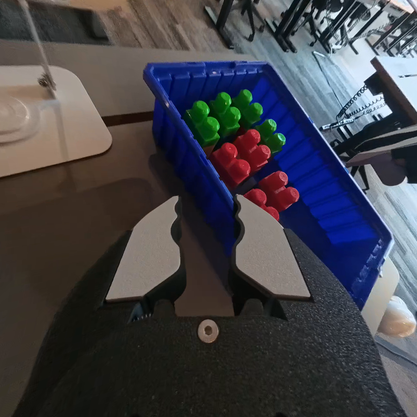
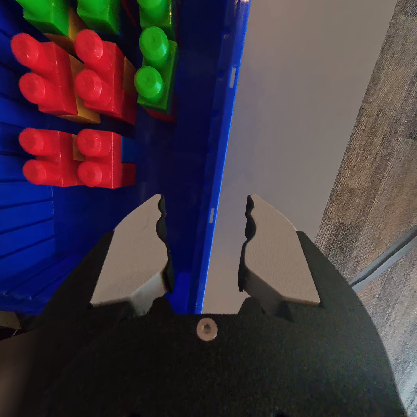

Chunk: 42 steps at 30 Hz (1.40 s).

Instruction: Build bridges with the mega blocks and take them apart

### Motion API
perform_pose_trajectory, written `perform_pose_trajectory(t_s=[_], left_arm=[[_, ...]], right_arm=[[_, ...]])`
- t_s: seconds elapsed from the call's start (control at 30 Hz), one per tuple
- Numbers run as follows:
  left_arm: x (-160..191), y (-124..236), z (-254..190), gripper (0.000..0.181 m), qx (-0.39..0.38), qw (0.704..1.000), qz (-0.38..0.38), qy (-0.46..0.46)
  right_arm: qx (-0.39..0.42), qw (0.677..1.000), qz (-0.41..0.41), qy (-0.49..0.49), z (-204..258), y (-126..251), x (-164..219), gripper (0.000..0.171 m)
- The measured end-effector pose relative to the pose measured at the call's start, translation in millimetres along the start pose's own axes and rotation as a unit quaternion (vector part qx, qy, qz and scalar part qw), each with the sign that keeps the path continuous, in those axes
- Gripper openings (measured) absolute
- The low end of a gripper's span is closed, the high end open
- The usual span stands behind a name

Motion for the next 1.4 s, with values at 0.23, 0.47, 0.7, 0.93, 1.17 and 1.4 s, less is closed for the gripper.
perform_pose_trajectory(t_s=[0.23, 0.47, 0.7, 0.93, 1.17, 1.4], left_arm=[[8, -25, -24, 0.05, -0.004, 0.999, 0.031, -0.008], [19, -44, -36, 0.052, 0.004, 0.998, 0.057, -0.006], [15, -40, -30, 0.051, 0.001, 0.998, 0.058, -0.004], [-15, 7, -22, 0.051, 0.026, 0.997, -0.056, -0.035], [-19, 214, 39, 0.052, -0.088, 0.958, -0.221, -0.163], [61, 344, 113, 0.053, -0.174, 0.951, -0.185, -0.175]], right_arm=[[-0.014, 1.0, 0.008, -0.006, -5, -14, 1, 0.067], [-0.012, 1.0, 0.019, -0.005, -8, -24, 5, 0.067], [-0.013, 1.0, 0.021, -0.007, -10, -24, 5, 0.064], [0.009, 0.999, -0.045, 0.017, 3, -2, -7, 0.062], [-0.038, 0.989, -0.088, 0.116, 113, 22, -28, 0.063], [-0.075, 0.985, -0.021, 0.152, 223, -44, -19, 0.06]])
Point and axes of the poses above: each gripper's, where its closed fingertips meet, y back along the fingers, x out of its underside, z = x × y across the jaws, the point moved 2 cm from there along y, back along the fingers, and after that the axes turned 8 degrees about -x, right-handed, at the moved point
